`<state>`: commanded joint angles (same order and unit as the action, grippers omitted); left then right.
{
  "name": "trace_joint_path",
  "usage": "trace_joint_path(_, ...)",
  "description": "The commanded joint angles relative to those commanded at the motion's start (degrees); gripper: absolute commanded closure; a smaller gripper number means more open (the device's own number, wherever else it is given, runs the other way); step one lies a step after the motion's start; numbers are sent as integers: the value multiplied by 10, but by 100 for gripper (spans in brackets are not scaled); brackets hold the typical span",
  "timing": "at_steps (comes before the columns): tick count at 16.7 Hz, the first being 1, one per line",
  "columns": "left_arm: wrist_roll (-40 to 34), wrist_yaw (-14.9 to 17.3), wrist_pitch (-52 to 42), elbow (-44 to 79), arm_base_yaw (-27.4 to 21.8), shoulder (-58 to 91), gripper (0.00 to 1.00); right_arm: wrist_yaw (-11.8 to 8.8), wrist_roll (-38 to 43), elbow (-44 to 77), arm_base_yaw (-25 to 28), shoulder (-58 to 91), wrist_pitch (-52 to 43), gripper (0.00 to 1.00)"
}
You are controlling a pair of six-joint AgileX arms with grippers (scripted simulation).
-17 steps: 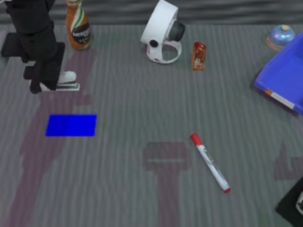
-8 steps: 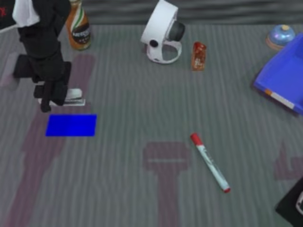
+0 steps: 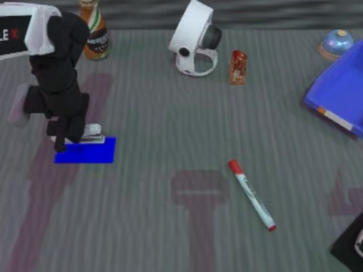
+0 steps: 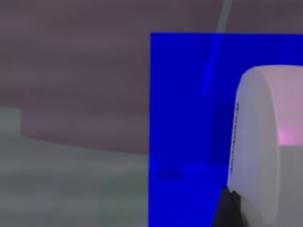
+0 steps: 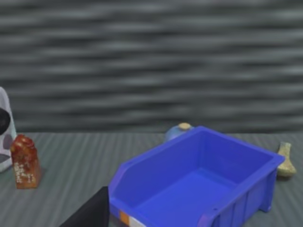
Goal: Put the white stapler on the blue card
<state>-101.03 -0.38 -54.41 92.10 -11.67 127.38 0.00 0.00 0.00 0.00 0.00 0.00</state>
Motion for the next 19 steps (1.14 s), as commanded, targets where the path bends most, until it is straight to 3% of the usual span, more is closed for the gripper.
trace_joint_path(13, 0, 0, 0, 0, 0, 0, 2, 0, 0, 0, 0, 0, 0, 0)
trace_joint_path(19, 0, 0, 0, 0, 0, 0, 0, 0, 0, 0, 0, 0, 0, 0)
